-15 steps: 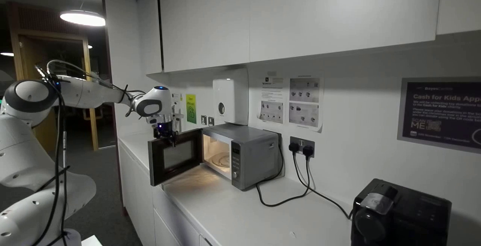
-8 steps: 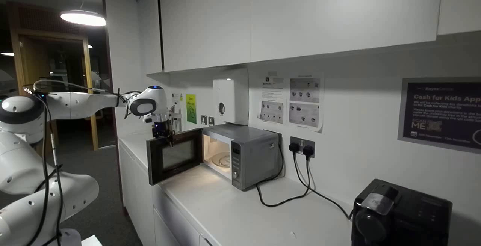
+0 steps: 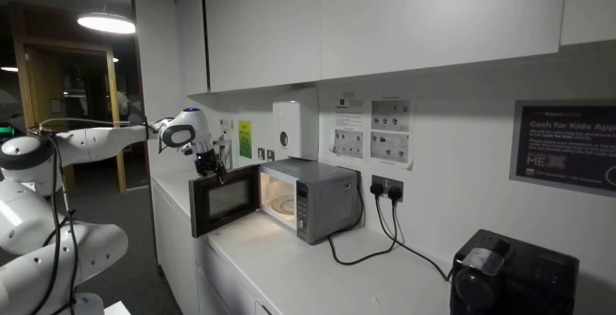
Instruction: Open the microwave door
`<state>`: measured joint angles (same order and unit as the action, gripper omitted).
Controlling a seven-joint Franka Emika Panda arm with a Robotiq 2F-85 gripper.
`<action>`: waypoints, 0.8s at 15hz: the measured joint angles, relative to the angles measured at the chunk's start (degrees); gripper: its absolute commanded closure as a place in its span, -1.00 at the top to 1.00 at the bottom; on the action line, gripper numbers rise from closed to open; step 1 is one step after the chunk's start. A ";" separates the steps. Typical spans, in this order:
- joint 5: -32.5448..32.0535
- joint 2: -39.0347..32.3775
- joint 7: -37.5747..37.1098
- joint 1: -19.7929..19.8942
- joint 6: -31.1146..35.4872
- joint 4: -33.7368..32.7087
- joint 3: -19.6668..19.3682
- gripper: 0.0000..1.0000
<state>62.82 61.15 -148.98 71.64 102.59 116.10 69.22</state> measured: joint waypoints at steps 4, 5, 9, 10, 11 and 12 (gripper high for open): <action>2.52 2.49 0.00 1.81 -0.27 -1.75 -0.01 1.00; 3.09 2.96 0.00 2.25 -0.50 -2.19 -0.03 1.00; 5.12 4.64 0.00 3.71 -1.14 -3.68 -0.28 1.00; 5.59 5.12 0.00 3.98 -1.20 -3.91 -0.50 1.00; 5.83 5.47 0.00 4.23 -1.26 -4.14 -0.69 1.00; 6.01 5.80 0.00 4.44 -1.32 -4.36 -0.93 1.00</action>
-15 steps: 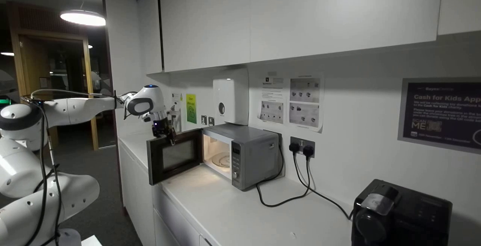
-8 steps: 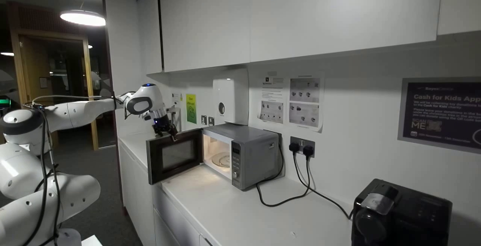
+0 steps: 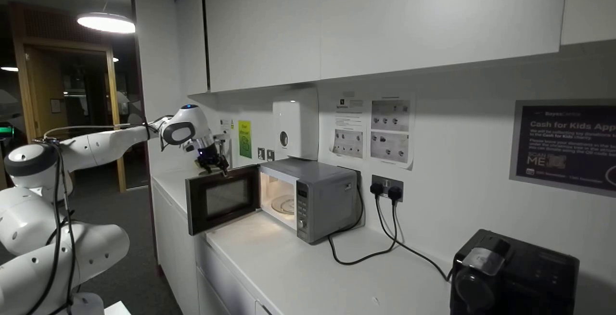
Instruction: Open the microwave door
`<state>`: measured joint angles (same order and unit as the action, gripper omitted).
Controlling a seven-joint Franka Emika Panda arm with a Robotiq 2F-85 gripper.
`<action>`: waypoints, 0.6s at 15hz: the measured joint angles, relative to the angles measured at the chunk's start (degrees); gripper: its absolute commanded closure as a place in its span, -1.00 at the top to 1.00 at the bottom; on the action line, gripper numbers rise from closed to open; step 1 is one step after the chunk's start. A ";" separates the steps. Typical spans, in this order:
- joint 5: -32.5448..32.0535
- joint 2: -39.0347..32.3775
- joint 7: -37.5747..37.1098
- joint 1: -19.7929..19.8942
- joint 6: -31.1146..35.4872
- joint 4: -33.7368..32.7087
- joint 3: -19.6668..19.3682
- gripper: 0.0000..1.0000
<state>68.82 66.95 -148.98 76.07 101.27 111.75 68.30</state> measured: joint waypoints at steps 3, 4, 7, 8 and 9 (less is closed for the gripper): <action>0.14 1.16 0.00 0.73 -0.35 -0.94 -0.87 1.00; 0.14 1.50 0.00 0.93 -0.46 -1.29 -1.20 1.00; 0.14 2.62 0.00 1.60 -1.00 -2.53 -2.15 1.00; 0.14 2.95 0.00 1.84 -1.29 -3.01 -2.45 1.00; 0.14 3.40 0.00 2.13 -1.78 -3.50 -2.90 1.00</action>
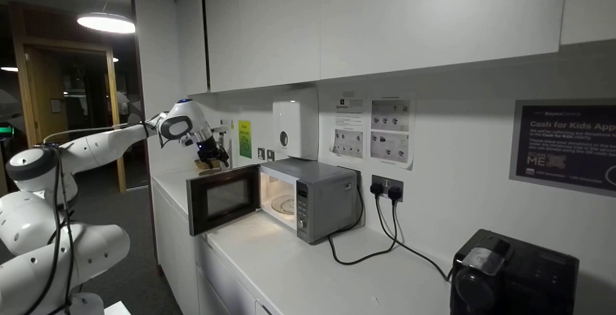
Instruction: Open the microwave door
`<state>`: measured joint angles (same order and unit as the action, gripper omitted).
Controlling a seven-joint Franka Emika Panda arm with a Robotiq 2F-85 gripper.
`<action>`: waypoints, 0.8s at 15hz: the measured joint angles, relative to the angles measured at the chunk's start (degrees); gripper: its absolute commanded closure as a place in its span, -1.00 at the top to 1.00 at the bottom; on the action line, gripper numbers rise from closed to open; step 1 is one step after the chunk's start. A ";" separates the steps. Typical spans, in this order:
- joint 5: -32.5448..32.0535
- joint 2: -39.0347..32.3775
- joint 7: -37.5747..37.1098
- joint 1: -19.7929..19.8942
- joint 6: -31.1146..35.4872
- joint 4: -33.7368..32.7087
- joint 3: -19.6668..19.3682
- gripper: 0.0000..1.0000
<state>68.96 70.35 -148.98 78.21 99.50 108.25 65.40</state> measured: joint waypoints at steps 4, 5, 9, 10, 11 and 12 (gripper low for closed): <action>0.00 1.46 0.00 1.13 -1.57 -2.02 -1.79 1.00; 0.00 1.88 0.00 1.47 -2.21 -2.53 -2.36 1.00; 0.00 2.85 0.00 2.61 -4.71 -4.11 -4.92 1.00; 0.00 3.19 0.00 2.89 -5.27 -4.31 -5.64 1.00; 0.00 3.47 0.00 3.07 -5.64 -4.38 -6.33 1.00; 0.00 3.64 0.00 3.18 -5.94 -4.38 -6.94 1.00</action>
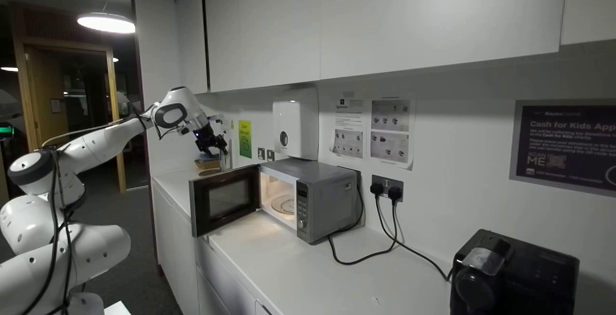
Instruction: Open the microwave door
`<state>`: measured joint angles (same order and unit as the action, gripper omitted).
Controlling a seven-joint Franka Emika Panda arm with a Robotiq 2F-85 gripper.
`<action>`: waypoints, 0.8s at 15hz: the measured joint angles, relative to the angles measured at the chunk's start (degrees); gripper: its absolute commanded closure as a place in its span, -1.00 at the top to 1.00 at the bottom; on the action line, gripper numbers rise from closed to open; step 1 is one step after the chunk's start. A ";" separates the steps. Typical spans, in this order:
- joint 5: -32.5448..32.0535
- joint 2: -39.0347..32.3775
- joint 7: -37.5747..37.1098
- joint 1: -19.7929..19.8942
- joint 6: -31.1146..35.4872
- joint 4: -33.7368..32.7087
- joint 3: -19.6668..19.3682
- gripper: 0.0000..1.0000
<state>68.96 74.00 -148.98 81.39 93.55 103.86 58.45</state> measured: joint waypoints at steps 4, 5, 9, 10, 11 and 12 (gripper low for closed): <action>0.00 0.82 0.00 0.65 -1.43 0.00 -2.54 1.00; 0.01 1.16 0.00 0.86 -1.62 0.00 -3.12 1.00; 0.02 2.27 0.00 1.58 -2.91 0.06 -5.37 1.00; 0.02 2.60 0.00 1.79 -3.46 0.07 -5.94 1.00; 0.02 2.88 0.00 1.95 -3.86 0.09 -6.48 1.00; 0.02 3.03 0.00 2.01 -4.14 0.13 -6.94 1.00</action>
<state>68.98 77.03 -148.98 83.39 89.42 104.00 51.52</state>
